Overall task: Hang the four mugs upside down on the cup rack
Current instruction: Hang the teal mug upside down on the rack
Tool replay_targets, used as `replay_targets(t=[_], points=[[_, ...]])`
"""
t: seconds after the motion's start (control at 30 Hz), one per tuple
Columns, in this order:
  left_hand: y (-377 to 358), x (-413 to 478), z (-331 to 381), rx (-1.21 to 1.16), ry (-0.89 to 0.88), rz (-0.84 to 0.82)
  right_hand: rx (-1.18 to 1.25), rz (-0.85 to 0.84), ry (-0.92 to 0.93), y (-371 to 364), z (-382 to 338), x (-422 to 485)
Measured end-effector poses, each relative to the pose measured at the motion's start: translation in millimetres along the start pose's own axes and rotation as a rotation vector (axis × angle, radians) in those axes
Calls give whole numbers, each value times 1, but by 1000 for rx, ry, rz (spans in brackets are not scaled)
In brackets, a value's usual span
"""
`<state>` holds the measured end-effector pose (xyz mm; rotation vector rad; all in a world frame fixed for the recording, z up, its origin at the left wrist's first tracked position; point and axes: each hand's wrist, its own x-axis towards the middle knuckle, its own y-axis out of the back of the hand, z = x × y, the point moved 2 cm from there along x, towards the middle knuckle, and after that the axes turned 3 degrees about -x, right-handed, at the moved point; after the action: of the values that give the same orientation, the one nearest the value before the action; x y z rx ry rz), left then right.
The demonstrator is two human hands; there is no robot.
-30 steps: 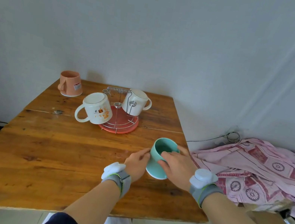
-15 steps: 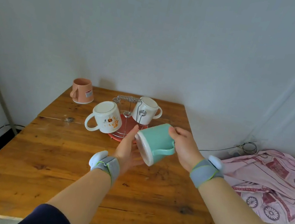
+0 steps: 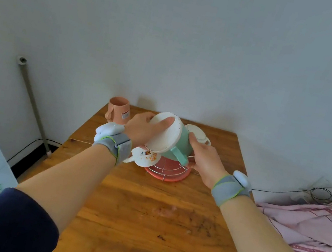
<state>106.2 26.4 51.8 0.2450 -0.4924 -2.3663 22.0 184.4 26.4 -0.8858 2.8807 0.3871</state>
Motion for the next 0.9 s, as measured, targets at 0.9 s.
replay_targets(t=[0.9], points=[[-42,3,-45,287,-97,0,350,51,-369,-25,78,15]])
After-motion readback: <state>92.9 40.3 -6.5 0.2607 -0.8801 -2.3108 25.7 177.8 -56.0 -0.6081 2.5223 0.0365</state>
